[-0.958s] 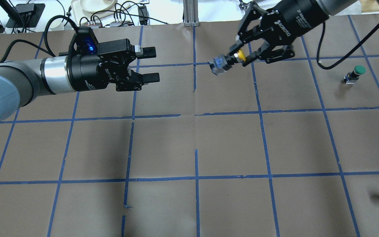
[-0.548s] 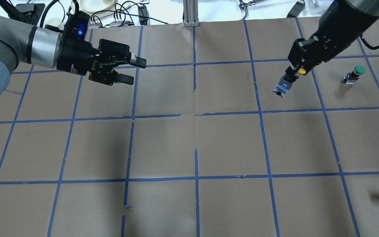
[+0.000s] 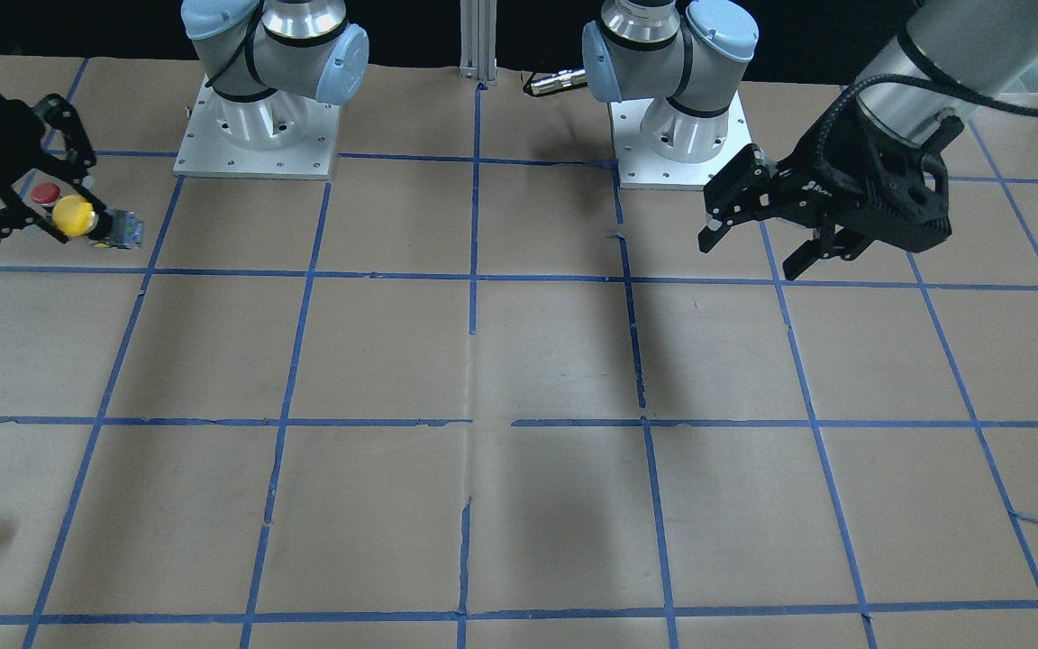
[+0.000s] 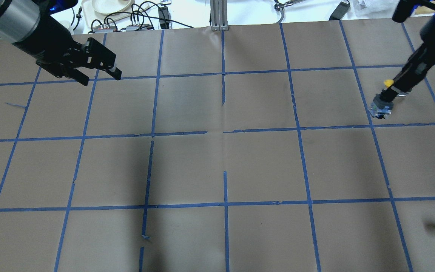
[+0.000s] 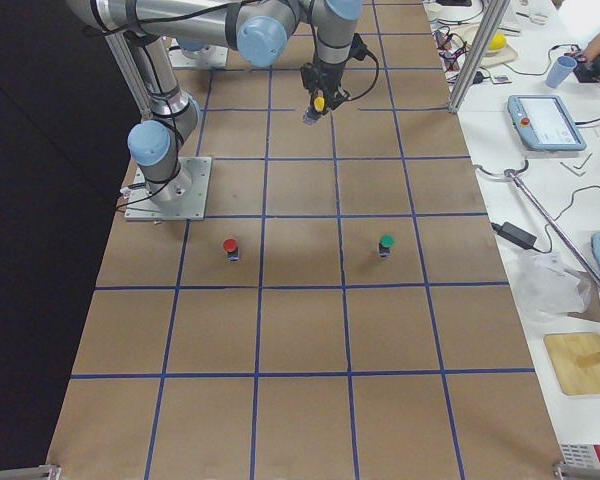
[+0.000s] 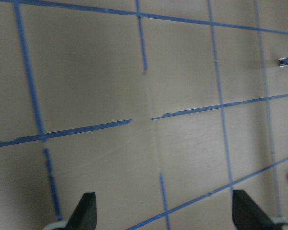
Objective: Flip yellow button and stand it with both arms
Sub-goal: 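Carry the yellow button with the right gripper and lower it upright onto the table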
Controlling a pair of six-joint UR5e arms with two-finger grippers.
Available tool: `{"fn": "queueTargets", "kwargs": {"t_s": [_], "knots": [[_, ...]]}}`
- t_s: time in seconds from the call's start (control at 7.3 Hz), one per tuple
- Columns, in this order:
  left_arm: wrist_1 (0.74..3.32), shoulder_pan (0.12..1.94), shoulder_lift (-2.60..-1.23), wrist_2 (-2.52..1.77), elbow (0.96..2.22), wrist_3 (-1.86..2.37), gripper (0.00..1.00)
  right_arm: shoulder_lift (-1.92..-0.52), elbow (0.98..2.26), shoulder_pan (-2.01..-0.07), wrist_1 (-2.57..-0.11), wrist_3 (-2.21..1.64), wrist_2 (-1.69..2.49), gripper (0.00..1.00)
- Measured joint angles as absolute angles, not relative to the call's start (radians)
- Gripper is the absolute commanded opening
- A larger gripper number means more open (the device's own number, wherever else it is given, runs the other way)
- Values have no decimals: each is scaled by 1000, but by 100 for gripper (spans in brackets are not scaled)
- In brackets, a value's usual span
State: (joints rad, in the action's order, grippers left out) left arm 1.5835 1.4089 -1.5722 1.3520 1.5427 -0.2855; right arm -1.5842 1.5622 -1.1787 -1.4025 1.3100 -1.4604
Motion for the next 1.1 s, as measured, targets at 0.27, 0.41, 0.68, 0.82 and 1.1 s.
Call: {"fn": "queueTargets", "kwargs": {"t_s": [0.27, 0.41, 0.68, 0.82, 1.1], "knots": [[1641, 1487, -1569, 1525, 1492, -231, 100, -1578, 1623, -964, -1453, 1704, -1476, 19], [1648, 1525, -1566, 1547, 1492, -178, 100, -1563, 1661, -889, -1540, 1892, -1486, 19], [1645, 1559, -1556, 1556, 1501, -132, 100, -1520, 1727, -823, -1712, 2206, -1512, 19], [1643, 1563, -1553, 1556, 1505, -126, 100, -1509, 1761, -813, -1747, 2352, -1514, 19], [1628, 1564, -1559, 1553, 1496, -123, 100, -1498, 1828, -808, -1809, 2608, -1499, 18]]}}
